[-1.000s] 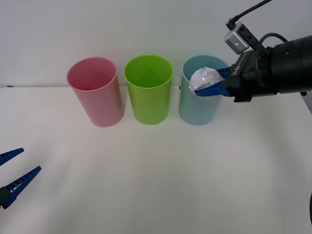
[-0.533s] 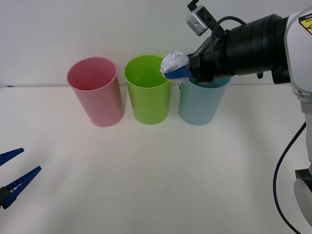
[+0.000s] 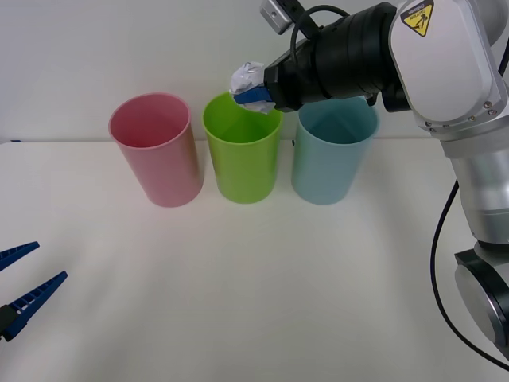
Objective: Put cans in the blue bin and PET bottles in the pink bin and trash in the green bin.
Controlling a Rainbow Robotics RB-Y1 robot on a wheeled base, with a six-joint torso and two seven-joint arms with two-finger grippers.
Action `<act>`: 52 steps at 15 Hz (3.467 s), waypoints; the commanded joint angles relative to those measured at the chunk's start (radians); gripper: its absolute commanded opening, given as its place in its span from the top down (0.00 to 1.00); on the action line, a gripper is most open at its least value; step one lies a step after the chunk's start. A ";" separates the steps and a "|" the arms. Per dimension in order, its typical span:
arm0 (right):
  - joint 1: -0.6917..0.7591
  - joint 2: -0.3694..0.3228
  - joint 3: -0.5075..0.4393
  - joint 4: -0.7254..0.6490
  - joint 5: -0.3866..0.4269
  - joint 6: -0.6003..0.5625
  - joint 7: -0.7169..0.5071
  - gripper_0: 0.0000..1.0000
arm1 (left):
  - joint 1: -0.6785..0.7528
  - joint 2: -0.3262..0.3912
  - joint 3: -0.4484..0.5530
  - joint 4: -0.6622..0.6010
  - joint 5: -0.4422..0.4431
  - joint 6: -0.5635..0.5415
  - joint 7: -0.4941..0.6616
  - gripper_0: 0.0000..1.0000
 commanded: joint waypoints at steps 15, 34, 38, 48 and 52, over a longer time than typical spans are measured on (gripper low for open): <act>-0.110 0.092 0.149 0.418 0.131 0.322 0.065 1.00 | 0.000 0.000 0.000 0.000 0.000 0.000 0.000 0.14; -0.110 0.098 0.154 0.418 0.167 0.324 0.081 0.00 | 0.000 0.000 0.000 0.000 0.000 0.000 0.000 0.14; -0.110 0.088 0.099 0.360 0.109 0.293 0.075 0.00 | 0.000 0.000 0.000 0.000 0.000 0.000 0.000 0.14; 0.297 -0.103 -0.164 -0.264 -0.251 0.183 0.133 0.00 | 0.000 0.000 0.000 0.000 0.000 0.000 0.000 0.15; 0.545 -0.127 -0.267 -0.455 -0.353 0.183 0.167 0.00 | 0.000 0.000 0.000 0.000 0.000 0.000 0.000 0.15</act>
